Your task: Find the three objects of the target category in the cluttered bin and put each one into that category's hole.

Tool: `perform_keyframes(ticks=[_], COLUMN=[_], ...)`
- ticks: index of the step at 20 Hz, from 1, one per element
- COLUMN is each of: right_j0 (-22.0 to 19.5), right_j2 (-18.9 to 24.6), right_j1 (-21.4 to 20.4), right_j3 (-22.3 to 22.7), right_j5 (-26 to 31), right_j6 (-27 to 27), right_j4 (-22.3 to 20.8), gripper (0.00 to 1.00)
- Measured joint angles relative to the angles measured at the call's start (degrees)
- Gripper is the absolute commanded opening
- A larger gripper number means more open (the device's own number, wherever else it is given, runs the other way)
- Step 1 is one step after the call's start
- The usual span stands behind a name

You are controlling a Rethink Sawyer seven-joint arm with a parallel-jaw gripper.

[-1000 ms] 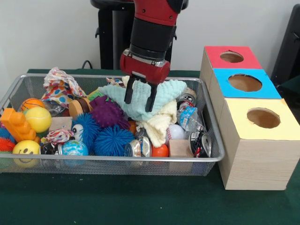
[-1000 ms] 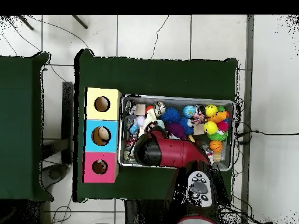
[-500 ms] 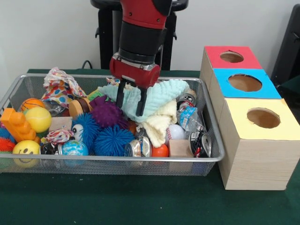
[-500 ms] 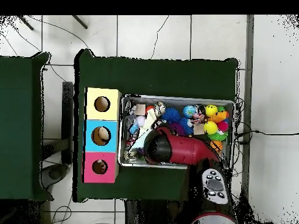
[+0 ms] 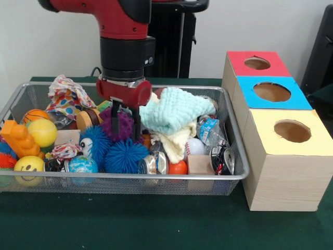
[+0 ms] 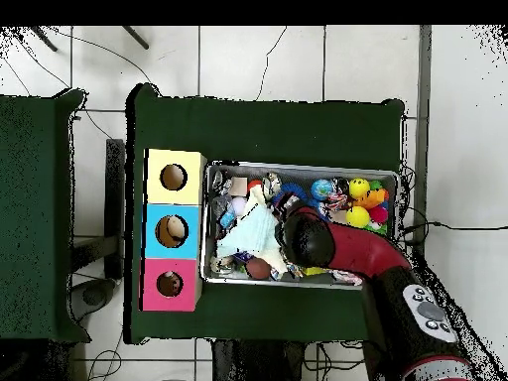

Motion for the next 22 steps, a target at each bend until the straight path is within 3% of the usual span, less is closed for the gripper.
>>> perform_keyframes(ticks=[6,10,16,19,22], right_j0=[-4.48,-3.98,1.20,6.80,9.13], right_j2=[6.15,7.75,6.64,5.46,5.33], right_j1=[0.23,-0.12,-2.55,-4.80,-5.83], right_j3=[1.11,2.00,3.40,4.43,5.07], right_j5=[0.01,0.00,0.00,0.00,0.00], right_j6=[0.00,0.00,0.00,0.00,0.00], right_j4=[-2.14,-2.47,-2.47,-2.12,-1.58], gripper=[1.00,1.00,1.00,1.00,1.00])
